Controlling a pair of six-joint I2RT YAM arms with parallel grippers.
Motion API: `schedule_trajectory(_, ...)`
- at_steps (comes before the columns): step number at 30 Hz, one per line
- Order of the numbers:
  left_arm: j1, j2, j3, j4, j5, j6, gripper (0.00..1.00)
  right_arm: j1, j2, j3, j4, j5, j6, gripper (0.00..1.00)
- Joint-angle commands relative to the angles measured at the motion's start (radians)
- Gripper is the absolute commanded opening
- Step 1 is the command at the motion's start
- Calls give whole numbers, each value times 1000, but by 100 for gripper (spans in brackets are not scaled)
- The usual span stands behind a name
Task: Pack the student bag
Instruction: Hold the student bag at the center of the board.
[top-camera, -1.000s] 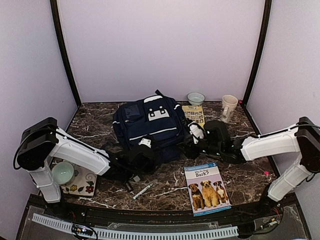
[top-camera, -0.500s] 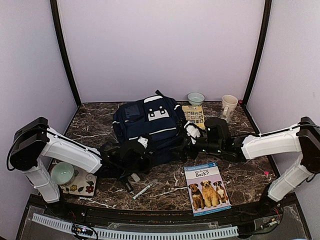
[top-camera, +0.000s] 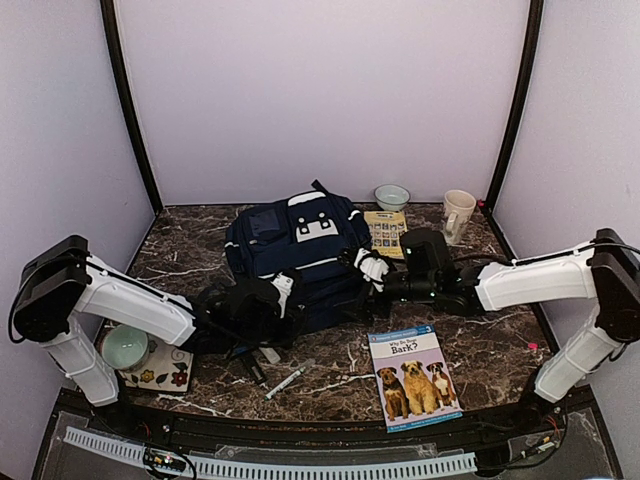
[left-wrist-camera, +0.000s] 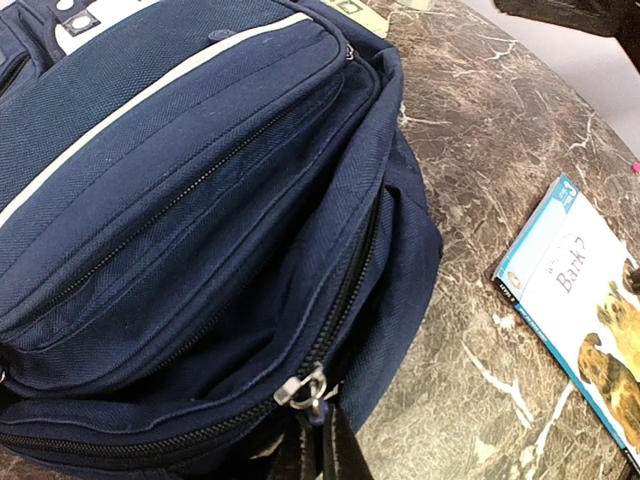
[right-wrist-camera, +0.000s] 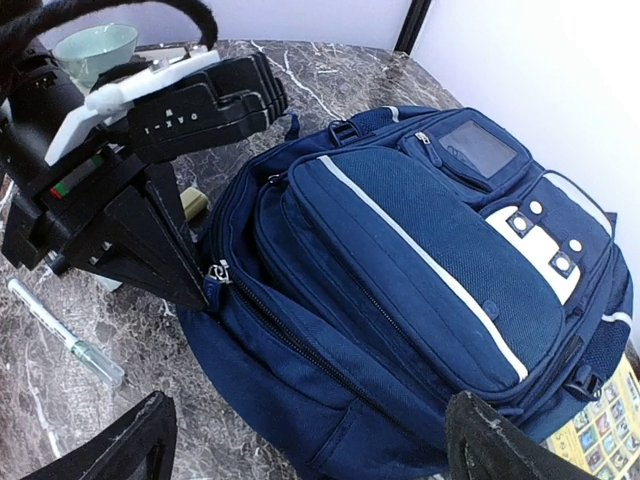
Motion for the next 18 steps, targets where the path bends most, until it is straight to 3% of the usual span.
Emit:
schedule_trajectory(1, -4, -58, -23, 61, 61, 34, 0, -3, 41, 52, 0, -34, -104, 93)
schedule_trajectory(12, -4, -71, -41, 86, 114, 49, 0, -12, 194, 188, -91, -97, -159, 84)
schedule_trajectory(18, -4, -76, -43, 86, 125, 53, 0, -20, 261, 220, -95, -118, -142, 69)
